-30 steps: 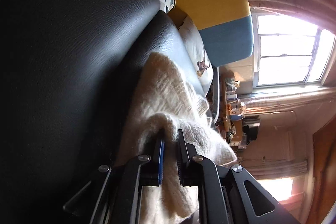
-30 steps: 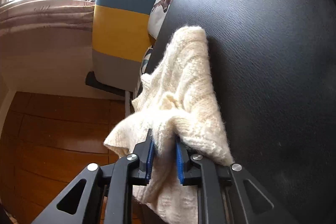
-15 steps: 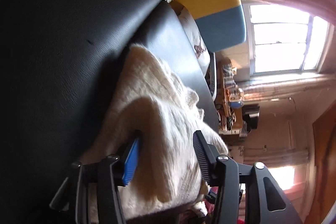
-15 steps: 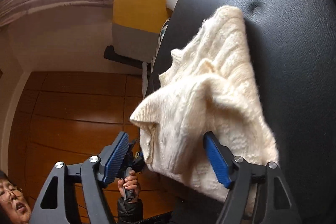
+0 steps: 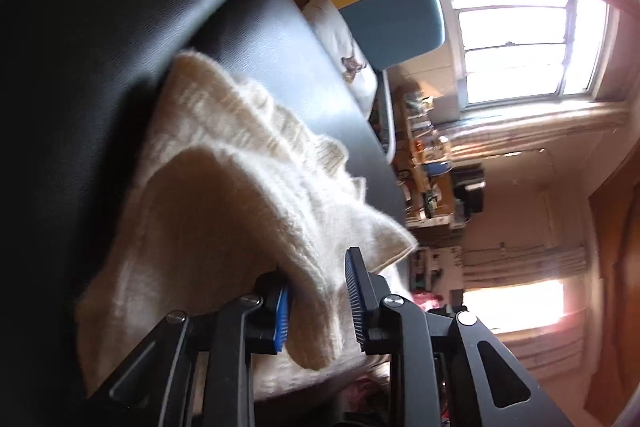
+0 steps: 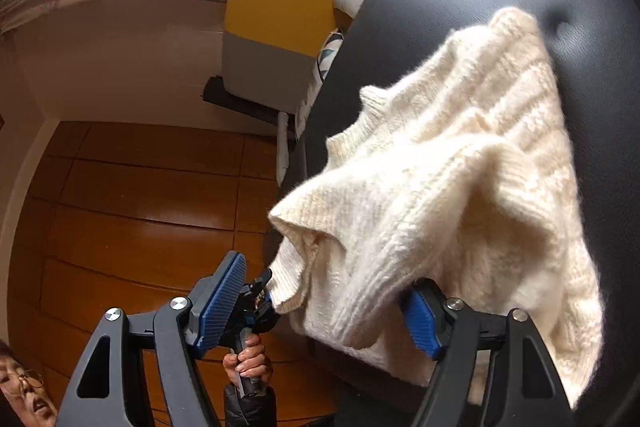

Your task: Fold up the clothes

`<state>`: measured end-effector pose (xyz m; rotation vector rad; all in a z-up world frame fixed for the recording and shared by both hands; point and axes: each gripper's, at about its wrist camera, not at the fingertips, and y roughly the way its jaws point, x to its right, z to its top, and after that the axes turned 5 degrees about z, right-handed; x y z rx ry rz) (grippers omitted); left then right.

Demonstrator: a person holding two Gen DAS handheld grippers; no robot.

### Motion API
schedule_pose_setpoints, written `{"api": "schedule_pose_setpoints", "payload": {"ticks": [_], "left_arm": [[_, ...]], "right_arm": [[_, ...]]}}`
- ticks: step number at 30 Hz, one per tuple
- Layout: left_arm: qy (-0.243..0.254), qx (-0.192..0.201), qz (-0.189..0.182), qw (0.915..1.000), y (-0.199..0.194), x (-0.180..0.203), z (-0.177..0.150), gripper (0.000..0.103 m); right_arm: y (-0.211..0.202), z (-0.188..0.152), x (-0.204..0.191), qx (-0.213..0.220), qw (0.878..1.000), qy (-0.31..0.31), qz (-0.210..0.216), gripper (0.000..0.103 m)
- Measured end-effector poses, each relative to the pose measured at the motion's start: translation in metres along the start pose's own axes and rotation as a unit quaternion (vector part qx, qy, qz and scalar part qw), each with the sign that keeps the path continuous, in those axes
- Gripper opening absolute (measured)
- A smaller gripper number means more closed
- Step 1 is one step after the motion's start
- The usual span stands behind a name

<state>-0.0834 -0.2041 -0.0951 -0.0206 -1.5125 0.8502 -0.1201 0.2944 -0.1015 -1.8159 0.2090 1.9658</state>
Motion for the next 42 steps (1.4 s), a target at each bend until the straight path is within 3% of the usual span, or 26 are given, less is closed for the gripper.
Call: {"api": "schedule_pose_setpoints", "payload": {"ticks": [6, 9, 12, 15, 18, 20, 22, 25, 29, 33, 35, 36, 37, 39, 40, 42], "left_arm": [[-0.063, 0.045, -0.034, 0.9964, 0.009, -0.005, 0.048, 0.025], [-0.107, 0.052, -0.034, 0.9924, 0.022, -0.017, 0.071, 0.027], [-0.119, 0.056, -0.040, 0.9906, 0.023, -0.019, 0.081, 0.041], [-0.126, 0.062, -0.044, 0.9890, 0.024, -0.019, 0.090, 0.044], [-0.098, 0.069, -0.009, 0.9928, 0.011, -0.016, 0.089, 0.048], [-0.061, 0.078, 0.037, 0.9944, 0.000, -0.013, 0.084, 0.049], [-0.008, 0.083, 0.091, 0.9924, -0.010, -0.010, 0.074, 0.050], [0.068, 0.086, 0.160, 0.9810, -0.022, -0.006, 0.056, 0.050], [0.150, 0.070, 0.196, 0.9665, -0.021, -0.001, 0.029, 0.050], [0.190, 0.049, 0.228, 0.9536, -0.010, -0.006, 0.010, 0.050], [0.190, 0.037, 0.231, 0.9535, -0.003, -0.008, 0.006, 0.049], [0.191, 0.035, 0.227, 0.9543, -0.002, -0.008, 0.003, 0.036], [0.193, 0.033, 0.221, 0.9554, -0.003, -0.008, 0.000, 0.011], [0.179, 0.037, 0.173, 0.9676, -0.013, -0.003, -0.006, 0.008], [0.169, 0.039, 0.155, 0.9726, -0.020, -0.002, -0.010, 0.007], [0.146, 0.037, 0.141, 0.9785, -0.030, -0.008, -0.016, 0.007]], "right_arm": [[-0.006, 0.041, 0.014, 0.084, 0.996, 0.027, -0.021, 0.076], [-0.009, 0.057, 0.027, 0.115, 0.992, 0.058, -0.013, 0.076], [-0.014, 0.067, 0.033, 0.138, 0.988, 0.070, -0.001, 0.076], [-0.015, 0.068, 0.032, 0.137, 0.988, 0.066, -0.007, 0.076], [-0.014, 0.060, 0.017, 0.123, 0.991, 0.025, -0.036, 0.076], [-0.011, 0.047, -0.002, 0.108, 0.989, -0.045, -0.088, 0.076], [-0.007, 0.030, -0.017, 0.089, 0.980, -0.109, -0.138, 0.076], [0.005, 0.003, -0.031, 0.064, 0.959, -0.185, -0.205, 0.076], [0.028, -0.019, -0.036, 0.022, 0.925, -0.253, -0.284, 0.076], [0.043, -0.024, -0.029, 0.001, 0.912, -0.261, -0.317, 0.076], [0.046, -0.024, -0.027, 0.002, 0.910, -0.259, -0.323, 0.076], [0.047, -0.023, -0.026, 0.001, 0.909, -0.259, -0.325, 0.076], [0.048, -0.023, -0.026, 0.000, 0.908, -0.260, -0.329, 0.076], [0.049, -0.024, -0.027, -0.009, 0.899, -0.266, -0.347, 0.075], [0.050, -0.025, -0.030, -0.012, 0.891, -0.274, -0.362, 0.074], [0.054, -0.027, -0.030, -0.024, 0.856, -0.299, -0.421, 0.074]]}}
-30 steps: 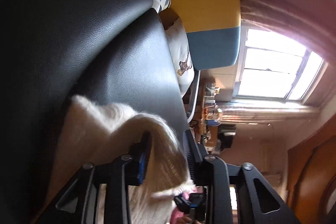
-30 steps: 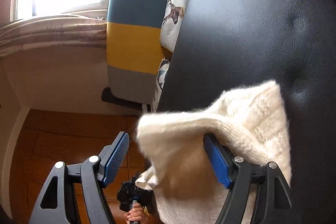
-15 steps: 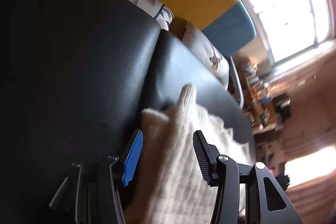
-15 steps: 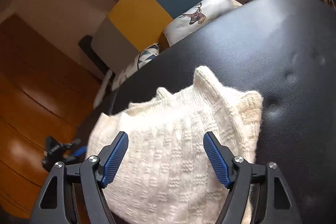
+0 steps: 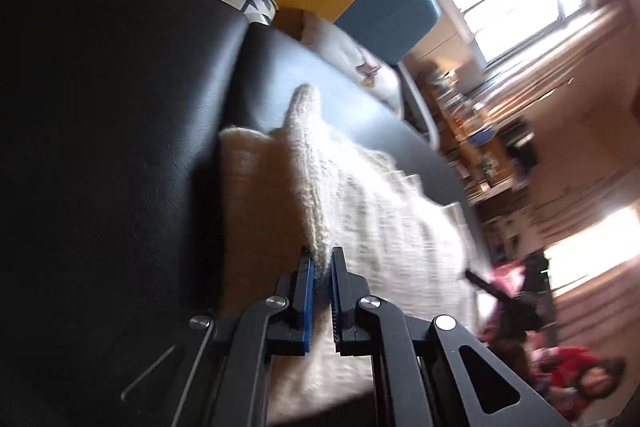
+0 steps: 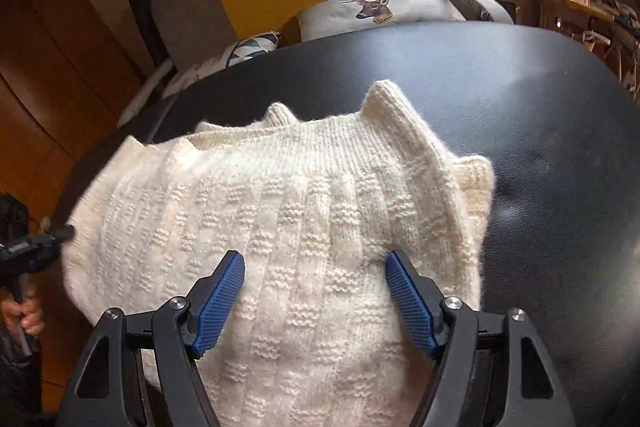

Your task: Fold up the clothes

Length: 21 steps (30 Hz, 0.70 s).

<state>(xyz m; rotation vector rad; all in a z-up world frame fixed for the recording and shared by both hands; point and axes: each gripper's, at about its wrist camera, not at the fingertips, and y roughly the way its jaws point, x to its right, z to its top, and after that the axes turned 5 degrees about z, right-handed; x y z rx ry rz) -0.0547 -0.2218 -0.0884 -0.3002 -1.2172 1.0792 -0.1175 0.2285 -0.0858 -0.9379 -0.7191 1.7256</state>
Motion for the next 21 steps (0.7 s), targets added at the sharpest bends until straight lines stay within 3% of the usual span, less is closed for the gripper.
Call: {"api": "schedule_pose_setpoints", "payload": {"ticks": [2, 6, 9, 11, 13, 15, 17, 19, 21], "left_arm": [[-0.020, -0.012, 0.013, 0.9996, 0.003, -0.015, -0.006, 0.007], [-0.061, -0.037, 0.040, 0.9966, 0.009, -0.044, -0.017, 0.023], [-0.072, -0.046, 0.010, 0.9963, 0.005, -0.043, -0.022, 0.024], [-0.039, -0.051, 0.021, 0.9977, -0.001, -0.031, -0.025, 0.024], [-0.004, -0.048, 0.077, 0.9959, -0.008, -0.019, -0.023, 0.024], [0.022, -0.007, 0.107, 0.9940, -0.025, -0.005, -0.013, 0.024], [0.073, 0.038, 0.113, 0.9903, -0.039, 0.022, 0.002, 0.026], [0.156, 0.042, 0.104, 0.9814, -0.030, 0.064, 0.017, 0.049], [0.209, 0.009, 0.098, 0.9729, 0.001, 0.093, 0.024, 0.054]], "right_arm": [[0.007, -0.004, 0.005, -0.011, 1.000, -0.003, -0.021, 0.074], [0.008, -0.007, 0.008, -0.004, 1.000, -0.009, -0.019, 0.074], [0.009, -0.007, 0.013, 0.001, 1.000, -0.002, -0.008, 0.076], [0.009, -0.008, 0.015, 0.005, 1.000, 0.003, -0.002, 0.077], [0.009, -0.008, 0.013, 0.004, 1.000, 0.001, -0.003, 0.077], [0.006, -0.005, 0.013, 0.005, 1.000, 0.004, 0.003, 0.078], [0.005, -0.005, 0.014, 0.008, 1.000, 0.005, 0.011, 0.078], [0.005, -0.005, 0.015, 0.012, 1.000, 0.007, 0.015, 0.078], [0.005, -0.006, 0.014, 0.016, 1.000, 0.006, 0.015, 0.080]]}}
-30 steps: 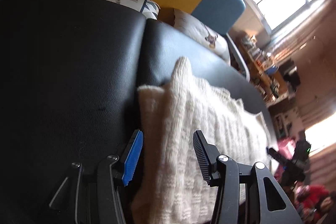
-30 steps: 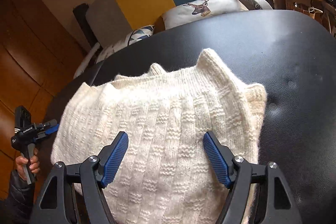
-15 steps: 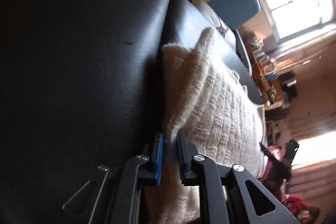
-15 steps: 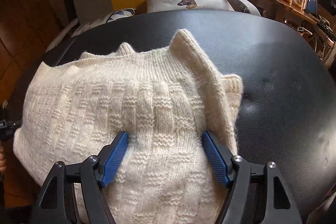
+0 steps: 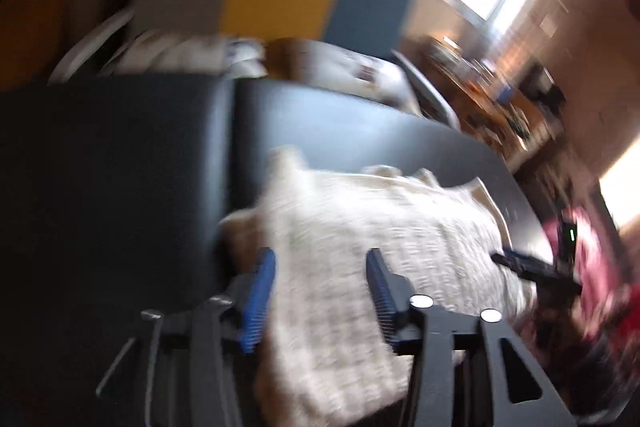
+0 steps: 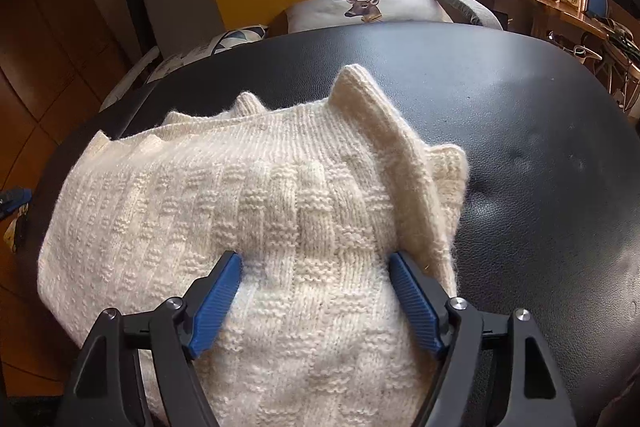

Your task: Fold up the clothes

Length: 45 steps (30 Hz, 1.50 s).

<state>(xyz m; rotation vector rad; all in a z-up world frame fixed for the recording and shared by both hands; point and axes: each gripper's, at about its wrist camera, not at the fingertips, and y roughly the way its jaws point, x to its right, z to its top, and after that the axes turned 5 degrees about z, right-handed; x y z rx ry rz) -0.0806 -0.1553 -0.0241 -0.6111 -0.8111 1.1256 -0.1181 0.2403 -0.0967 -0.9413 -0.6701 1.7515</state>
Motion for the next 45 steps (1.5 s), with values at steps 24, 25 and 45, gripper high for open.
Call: {"api": "schedule_pose_setpoints", "payload": {"ticks": [24, 25, 45], "left_arm": [[0.082, -0.064, 0.029, 0.9941, 0.162, 0.084, 0.057, 0.006], [0.077, -0.057, 0.033, 0.9948, 0.167, 0.084, 0.057, 0.006], [0.150, -0.019, 0.107, 0.9827, 0.137, 0.057, 0.063, 0.023]], "right_arm": [[0.000, -0.007, -0.020, 0.012, 0.998, -0.047, -0.042, 0.082], [0.001, -0.010, -0.023, 0.015, 0.998, -0.052, -0.045, 0.082], [0.029, 0.039, -0.080, 0.001, 0.995, -0.102, 0.019, 0.082]]}}
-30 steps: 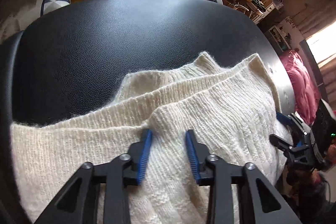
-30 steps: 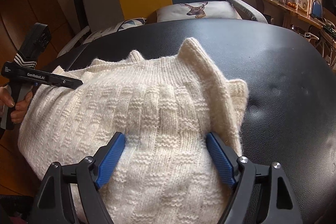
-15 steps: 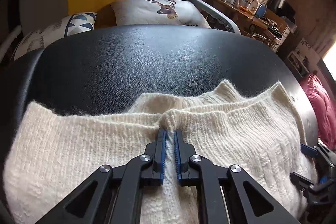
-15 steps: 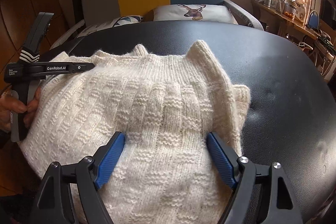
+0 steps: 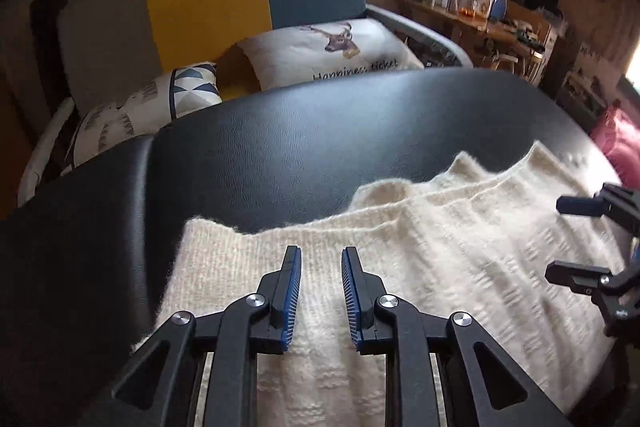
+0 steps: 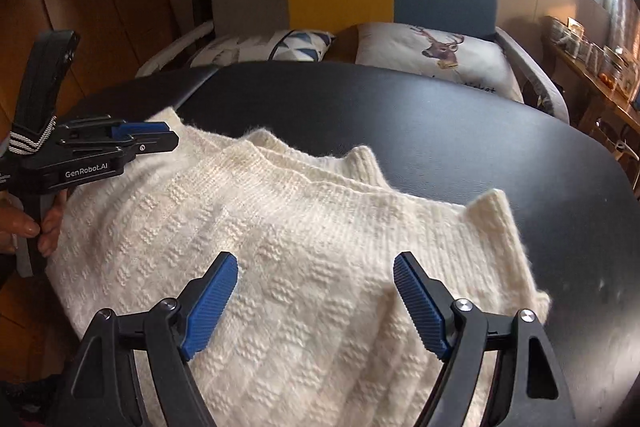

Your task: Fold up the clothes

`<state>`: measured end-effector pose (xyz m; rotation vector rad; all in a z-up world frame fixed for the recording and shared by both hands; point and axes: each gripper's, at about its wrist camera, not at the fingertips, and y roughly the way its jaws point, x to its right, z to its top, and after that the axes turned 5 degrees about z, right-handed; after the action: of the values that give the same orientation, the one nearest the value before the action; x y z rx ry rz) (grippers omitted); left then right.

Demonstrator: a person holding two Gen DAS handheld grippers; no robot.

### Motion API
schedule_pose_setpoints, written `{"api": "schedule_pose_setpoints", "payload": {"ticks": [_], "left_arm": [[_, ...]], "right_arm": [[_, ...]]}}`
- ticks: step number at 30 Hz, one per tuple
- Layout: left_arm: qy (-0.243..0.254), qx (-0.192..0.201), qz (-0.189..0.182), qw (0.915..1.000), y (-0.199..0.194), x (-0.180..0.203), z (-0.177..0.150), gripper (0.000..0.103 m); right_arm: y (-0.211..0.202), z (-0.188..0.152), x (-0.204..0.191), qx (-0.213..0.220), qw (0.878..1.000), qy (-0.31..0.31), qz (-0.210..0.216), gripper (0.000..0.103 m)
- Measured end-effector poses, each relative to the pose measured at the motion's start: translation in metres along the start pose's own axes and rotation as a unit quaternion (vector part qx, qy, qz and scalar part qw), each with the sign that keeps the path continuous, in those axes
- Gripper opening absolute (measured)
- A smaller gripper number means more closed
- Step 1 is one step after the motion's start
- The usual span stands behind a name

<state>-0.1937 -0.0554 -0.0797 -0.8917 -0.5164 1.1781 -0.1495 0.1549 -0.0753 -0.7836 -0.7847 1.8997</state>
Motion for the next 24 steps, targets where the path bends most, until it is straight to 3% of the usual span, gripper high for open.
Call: {"api": "schedule_pose_setpoints", "payload": {"ticks": [2, 5, 6, 7, 9, 11, 13, 14, 20, 22, 23, 24], "left_arm": [[0.030, -0.028, -0.002, 0.9992, 0.016, 0.008, -0.002, 0.037], [0.035, -0.024, 0.006, 0.9991, 0.024, 0.013, -0.004, 0.038], [0.017, -0.020, 0.006, 0.9996, 0.023, 0.011, -0.004, 0.026], [0.000, -0.017, 0.006, 0.9998, 0.022, 0.008, -0.004, 0.006], [-0.064, 0.001, -0.006, 0.9979, 0.017, -0.006, -0.005, 0.006], [-0.141, 0.023, -0.020, 0.9895, 0.013, -0.026, -0.006, 0.006], [-0.202, -0.002, -0.038, 0.9786, 0.030, -0.042, -0.009, 0.006], [-0.209, -0.007, -0.045, 0.9768, 0.034, -0.043, -0.010, 0.006], [-0.192, 0.002, -0.061, 0.9795, 0.024, -0.038, -0.008, 0.011], [-0.204, 0.024, -0.061, 0.9768, 0.009, -0.044, -0.011, 0.013], [-0.210, 0.035, -0.052, 0.9757, 0.002, -0.049, -0.013, 0.016], [-0.212, 0.031, -0.040, 0.9760, 0.001, -0.052, -0.017, 0.029]], "right_arm": [[0.011, 0.001, 0.000, -0.011, 1.000, 0.001, 0.000, 0.082], [0.027, 0.003, -0.001, -0.028, 1.000, 0.002, 0.001, 0.087], [0.033, 0.004, -0.001, -0.034, 0.999, 0.002, 0.001, 0.087], [0.038, 0.005, -0.002, -0.039, 0.999, 0.003, 0.001, 0.087], [0.045, 0.005, -0.001, -0.042, 0.999, 0.007, -0.002, 0.087], [0.044, 0.003, 0.003, -0.032, 0.999, 0.016, -0.012, 0.087], [0.042, 0.000, 0.006, -0.022, 0.999, 0.025, -0.021, 0.086], [0.042, -0.001, 0.008, -0.016, 0.999, 0.030, -0.025, 0.087], [0.041, -0.004, 0.013, 0.000, 0.998, 0.043, -0.040, 0.089], [0.041, -0.005, 0.013, 0.000, 0.998, 0.047, -0.037, 0.090], [0.041, -0.007, 0.012, 0.001, 0.998, 0.048, -0.037, 0.090], [0.040, -0.009, 0.011, 0.001, 0.998, 0.050, -0.037, 0.090]]}}
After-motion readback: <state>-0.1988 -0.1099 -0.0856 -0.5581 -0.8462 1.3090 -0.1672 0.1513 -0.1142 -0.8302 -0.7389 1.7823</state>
